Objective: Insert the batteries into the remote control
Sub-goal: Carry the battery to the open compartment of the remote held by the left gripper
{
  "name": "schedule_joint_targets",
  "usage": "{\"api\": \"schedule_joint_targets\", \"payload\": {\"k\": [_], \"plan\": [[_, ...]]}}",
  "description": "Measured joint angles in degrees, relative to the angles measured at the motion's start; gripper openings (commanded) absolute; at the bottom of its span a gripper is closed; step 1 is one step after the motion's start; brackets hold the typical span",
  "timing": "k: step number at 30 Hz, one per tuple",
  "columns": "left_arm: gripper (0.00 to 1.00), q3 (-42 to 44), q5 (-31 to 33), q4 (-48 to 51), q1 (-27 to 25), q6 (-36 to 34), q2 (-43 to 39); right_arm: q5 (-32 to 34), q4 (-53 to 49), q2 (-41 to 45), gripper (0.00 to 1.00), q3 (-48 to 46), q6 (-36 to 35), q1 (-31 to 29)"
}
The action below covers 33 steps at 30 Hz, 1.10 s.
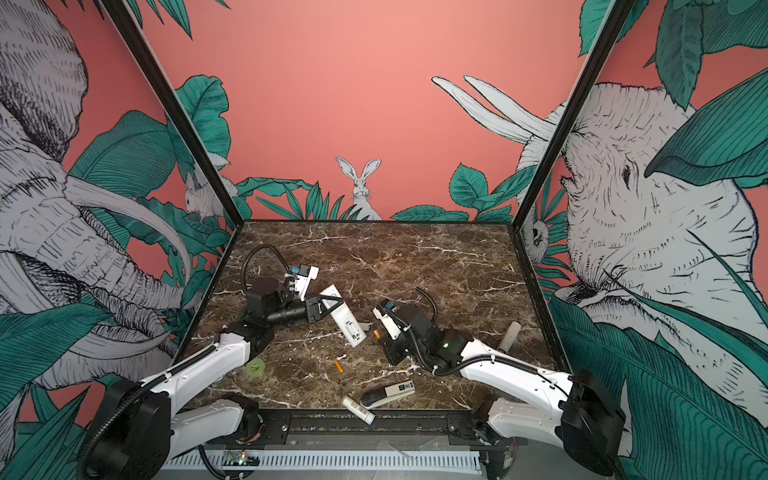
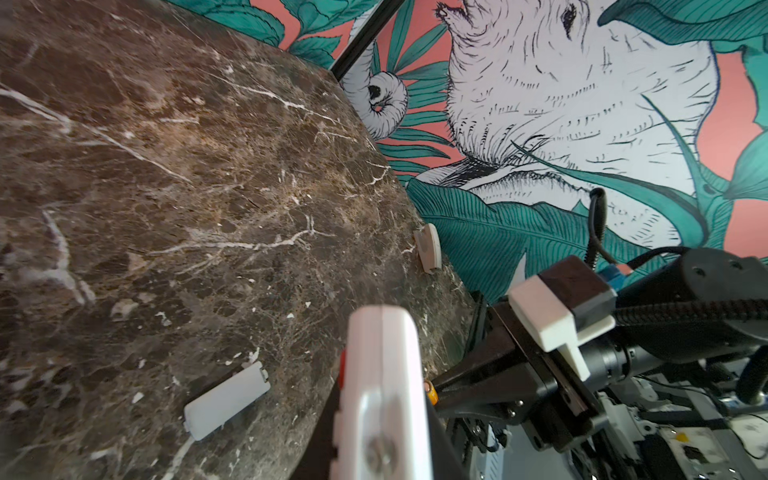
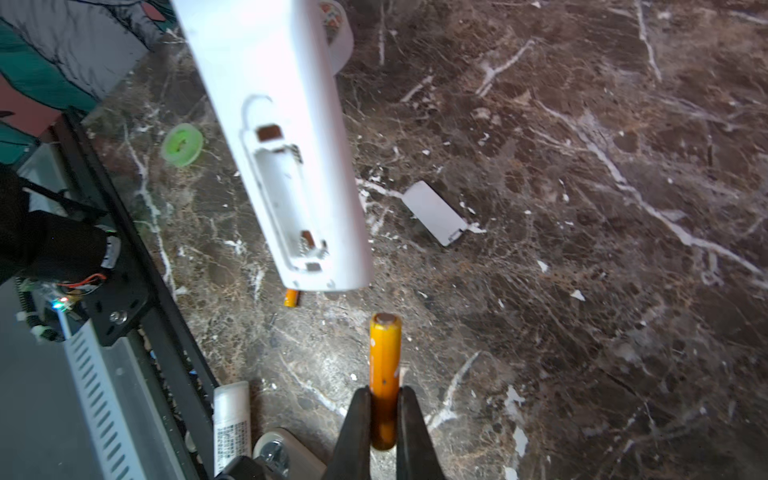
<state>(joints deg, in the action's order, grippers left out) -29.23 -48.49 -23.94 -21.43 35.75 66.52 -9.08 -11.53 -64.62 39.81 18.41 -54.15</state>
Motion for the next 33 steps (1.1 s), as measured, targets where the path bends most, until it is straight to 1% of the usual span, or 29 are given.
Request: {"api": "schedule_joint_targets", "payload": {"k": [5,11,17,26,33], "plan": [[0.00,-0.3,-3.0,-2.0,0.0,2.8,3.1,-1.1,1.2,-0.6,0.10,2.4,-0.6,-1.2],[0.00,-1.0,-4.6,-3.1,0.0,4.0,3.6,-2.0,3.3,-3.4,0.11,4.1,-0.6,-2.4],[0.00,-1.6,-5.3,-3.1,0.0,4.6,4.2,-2.1,3.7,-7.3,0.10,5.1,-0.3,-2.9],[0.00,-1.7,-5.4,-3.0,0.1,4.7,4.2,-1.0,3.4,-8.7,0.11,6.1,1.5,-3.2],[0.00,-1.8,-5.3,-3.0,0.1,4.7,4.3,0.3,1.3,-11.6,0.11,9.8,2.4,-3.2]]}}
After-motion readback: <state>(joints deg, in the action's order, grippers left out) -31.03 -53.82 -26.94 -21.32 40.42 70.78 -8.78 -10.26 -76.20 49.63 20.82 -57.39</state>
